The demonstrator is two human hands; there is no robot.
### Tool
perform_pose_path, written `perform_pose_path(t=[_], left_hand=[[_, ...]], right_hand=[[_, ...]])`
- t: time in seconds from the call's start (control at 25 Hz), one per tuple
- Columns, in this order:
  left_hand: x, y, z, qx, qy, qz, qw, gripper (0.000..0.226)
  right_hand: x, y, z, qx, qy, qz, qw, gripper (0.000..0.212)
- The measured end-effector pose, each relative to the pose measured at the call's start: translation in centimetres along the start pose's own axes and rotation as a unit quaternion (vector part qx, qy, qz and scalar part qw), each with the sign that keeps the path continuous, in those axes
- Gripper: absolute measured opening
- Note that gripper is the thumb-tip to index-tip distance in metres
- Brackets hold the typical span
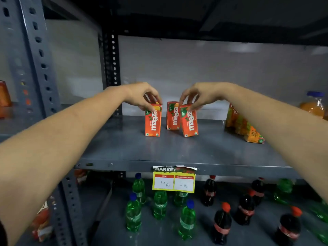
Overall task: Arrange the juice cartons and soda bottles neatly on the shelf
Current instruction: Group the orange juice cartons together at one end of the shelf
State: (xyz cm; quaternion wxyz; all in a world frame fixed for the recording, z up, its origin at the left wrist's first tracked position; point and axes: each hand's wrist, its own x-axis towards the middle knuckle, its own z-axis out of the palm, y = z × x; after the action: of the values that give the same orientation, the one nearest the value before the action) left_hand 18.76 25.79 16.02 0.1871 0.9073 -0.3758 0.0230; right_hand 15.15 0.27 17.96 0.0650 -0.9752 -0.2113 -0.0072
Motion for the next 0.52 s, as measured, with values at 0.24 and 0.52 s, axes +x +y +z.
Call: perform_pose_path(t=[0.24,0.52], left_hand=[[-0.5,-0.3,0.2,-0.010,0.013,0.004,1.000,0.037],[-0.8,-0.2,0.7,-0.019,0.027,0.000,0.999,0.036]], right_hand=[[1.7,-3.3,0.7,0.032,0.016,-0.023,0.999,0.032],[1.3,-1.7,1.9,0.050,0.042,-0.011,0.998,0.036]])
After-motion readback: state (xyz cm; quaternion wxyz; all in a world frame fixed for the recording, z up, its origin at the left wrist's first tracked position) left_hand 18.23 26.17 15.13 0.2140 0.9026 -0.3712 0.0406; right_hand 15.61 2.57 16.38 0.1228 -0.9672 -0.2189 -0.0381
